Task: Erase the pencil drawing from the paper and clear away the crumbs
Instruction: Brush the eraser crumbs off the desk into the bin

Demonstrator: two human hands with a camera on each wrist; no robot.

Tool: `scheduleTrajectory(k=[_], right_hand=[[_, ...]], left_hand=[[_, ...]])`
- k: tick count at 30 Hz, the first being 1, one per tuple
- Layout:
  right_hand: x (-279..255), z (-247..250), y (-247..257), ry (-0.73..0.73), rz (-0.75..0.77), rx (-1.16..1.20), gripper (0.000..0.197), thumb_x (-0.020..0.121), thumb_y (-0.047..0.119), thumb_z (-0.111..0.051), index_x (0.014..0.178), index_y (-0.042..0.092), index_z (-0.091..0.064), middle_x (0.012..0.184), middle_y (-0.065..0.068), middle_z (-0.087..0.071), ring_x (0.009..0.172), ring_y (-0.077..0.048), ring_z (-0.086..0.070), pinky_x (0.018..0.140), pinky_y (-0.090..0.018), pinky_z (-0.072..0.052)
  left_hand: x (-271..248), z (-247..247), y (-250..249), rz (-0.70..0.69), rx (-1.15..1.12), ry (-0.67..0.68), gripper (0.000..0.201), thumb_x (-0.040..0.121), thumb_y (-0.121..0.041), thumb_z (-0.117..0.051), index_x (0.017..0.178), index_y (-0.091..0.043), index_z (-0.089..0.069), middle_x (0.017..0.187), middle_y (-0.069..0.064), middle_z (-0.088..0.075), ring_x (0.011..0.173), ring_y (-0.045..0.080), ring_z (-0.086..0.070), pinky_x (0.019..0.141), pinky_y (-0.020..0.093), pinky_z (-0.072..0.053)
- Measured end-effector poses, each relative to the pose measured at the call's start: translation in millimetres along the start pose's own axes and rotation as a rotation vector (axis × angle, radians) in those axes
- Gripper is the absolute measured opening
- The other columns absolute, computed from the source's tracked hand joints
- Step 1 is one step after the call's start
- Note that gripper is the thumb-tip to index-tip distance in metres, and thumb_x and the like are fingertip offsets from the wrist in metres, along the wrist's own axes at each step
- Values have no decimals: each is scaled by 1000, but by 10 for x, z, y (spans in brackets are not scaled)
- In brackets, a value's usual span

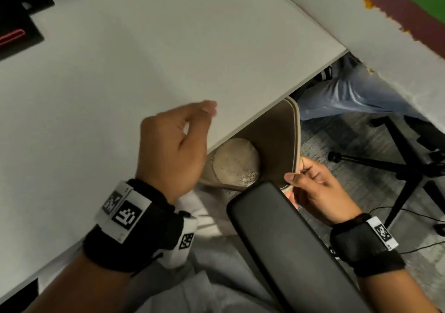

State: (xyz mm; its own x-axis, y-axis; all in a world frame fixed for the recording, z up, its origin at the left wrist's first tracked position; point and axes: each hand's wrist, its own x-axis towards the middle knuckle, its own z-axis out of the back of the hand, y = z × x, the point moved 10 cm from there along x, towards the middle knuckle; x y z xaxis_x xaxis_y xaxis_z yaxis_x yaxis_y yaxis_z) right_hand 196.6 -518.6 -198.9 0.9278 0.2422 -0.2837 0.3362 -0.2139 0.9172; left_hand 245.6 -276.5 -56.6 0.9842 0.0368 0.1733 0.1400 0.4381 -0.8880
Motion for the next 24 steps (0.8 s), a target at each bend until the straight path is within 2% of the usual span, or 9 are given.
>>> scheduleTrajectory(k=[3, 6, 8, 10, 13, 16, 19, 21, 24], right_hand=[[4, -16, -10, 18, -11, 37, 17, 89, 4, -60, 74, 11, -59, 63, -20, -64, 42, -23, -56, 42, -25, -46], [23, -35, 1, 21, -12, 41, 11, 88, 3, -59, 77, 5, -56, 63, -20, -64, 41, -23, -56, 42, -24, -46], [34, -36, -2, 29, -11, 59, 12, 89, 4, -60, 80, -2, -52, 62, -20, -64, 40, -23, -55, 42, -24, -46], [38, -23, -15, 28, -16, 67, 18, 89, 2, -58, 81, -9, -47, 61, -21, -63, 39, -24, -54, 42, -24, -46], [29, -3, -23, 14, -18, 71, 19, 87, 5, -60, 79, -6, -46, 62, -22, -63, 39, -24, -53, 42, -24, -45], [37, 21, -56, 9, -32, 87, 22, 87, 10, -68, 80, 1, -50, 62, -21, -63, 40, -24, -54, 42, -25, -45], [73, -2, -54, 36, -32, 91, 33, 83, 20, -76, 82, 0, -50, 62, -21, -64, 39, -24, -54, 42, -25, -45], [88, 19, -52, 35, -26, 92, 22, 86, 12, -69, 82, 1, -51, 60, -21, -63, 38, -24, -53, 43, -26, -45], [97, 87, -74, 4, -22, 98, 8, 89, 2, -56, 84, -1, -51, 59, -24, -61, 37, -26, -50, 41, -28, -45]], left_hand=[[146, -226, 269, 138, 538, 212, 72, 97, -56, -21, 150, -11, -40, 157, 14, -35, 148, 27, -25, 122, 40, -20], [81, -672, 329, 139, 757, 486, 78, 96, -64, -5, 159, -18, -6, 166, 14, 3, 151, 33, 10, 122, 47, 3], [52, -868, 107, 88, 493, 524, 71, 100, -59, -12, 159, -19, -11, 162, 16, -19, 152, 20, -12, 122, 34, -8], [135, -758, -130, 45, 171, 349, 56, 105, -45, -26, 151, -18, -41, 123, 15, -64, 116, 4, -59, 103, 17, -40], [328, -409, -339, -133, 203, -7, 53, 97, -36, -30, 118, -8, -70, 103, 9, -72, 98, 18, -65, 89, 38, -52], [451, -696, 14, 56, 544, 250, 65, 101, -46, -25, 151, -6, -36, 154, 17, -37, 144, 33, -28, 118, 48, -25], [250, -1074, 103, -60, 771, 566, 70, 103, -51, -15, 158, -8, -8, 165, 15, 2, 152, 31, 9, 123, 45, 2], [31, -1189, -40, -141, 641, 679, 69, 102, -50, -11, 158, -9, -15, 166, 13, -4, 153, 24, 5, 124, 39, 0], [-271, -1178, -207, -37, 167, 797, 62, 103, -50, -20, 134, -12, -58, 135, 11, -61, 129, 19, -52, 112, 37, -38]])
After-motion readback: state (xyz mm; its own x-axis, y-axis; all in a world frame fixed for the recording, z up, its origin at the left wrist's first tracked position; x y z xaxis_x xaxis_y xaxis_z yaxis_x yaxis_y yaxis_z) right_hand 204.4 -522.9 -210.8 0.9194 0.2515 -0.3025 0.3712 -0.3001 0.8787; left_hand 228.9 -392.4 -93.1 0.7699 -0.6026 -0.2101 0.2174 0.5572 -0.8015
